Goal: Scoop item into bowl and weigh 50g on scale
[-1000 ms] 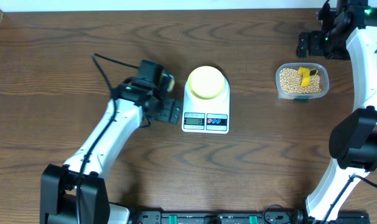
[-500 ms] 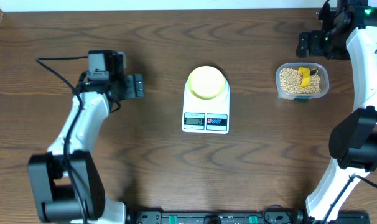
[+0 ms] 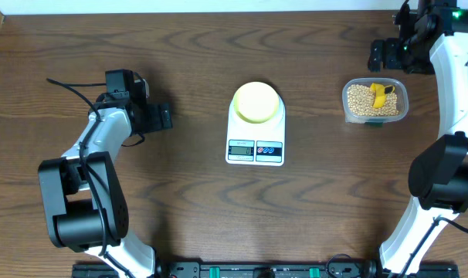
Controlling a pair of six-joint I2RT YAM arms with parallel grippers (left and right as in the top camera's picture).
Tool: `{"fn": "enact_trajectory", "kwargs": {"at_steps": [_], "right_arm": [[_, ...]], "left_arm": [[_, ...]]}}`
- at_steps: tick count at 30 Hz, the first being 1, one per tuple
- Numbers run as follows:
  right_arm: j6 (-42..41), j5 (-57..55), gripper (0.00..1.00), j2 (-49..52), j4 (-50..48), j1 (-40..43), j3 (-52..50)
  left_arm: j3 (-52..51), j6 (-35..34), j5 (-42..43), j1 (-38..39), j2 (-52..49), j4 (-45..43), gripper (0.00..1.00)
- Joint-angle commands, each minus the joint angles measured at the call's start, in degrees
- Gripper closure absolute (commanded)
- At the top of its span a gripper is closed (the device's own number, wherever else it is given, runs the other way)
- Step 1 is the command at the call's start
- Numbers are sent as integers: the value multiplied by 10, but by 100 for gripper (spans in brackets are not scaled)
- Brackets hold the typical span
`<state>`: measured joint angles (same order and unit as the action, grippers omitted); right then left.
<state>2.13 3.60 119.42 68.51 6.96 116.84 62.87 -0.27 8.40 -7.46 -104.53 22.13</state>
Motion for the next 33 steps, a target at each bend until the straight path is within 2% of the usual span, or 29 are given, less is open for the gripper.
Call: {"fn": "enact_trajectory", "kwargs": {"at_steps": [1, 30, 33], "right_arm": [[1, -3, 1, 1, 0, 2, 6], [1, -3, 1, 1, 0, 2, 6], [1, -3, 1, 1, 0, 2, 6]], "left_arm": [[0, -9, -5, -1, -1, 2, 2], [0, -9, -5, -1, -1, 2, 2], [0, -9, -5, -1, -1, -34, 2]]}}
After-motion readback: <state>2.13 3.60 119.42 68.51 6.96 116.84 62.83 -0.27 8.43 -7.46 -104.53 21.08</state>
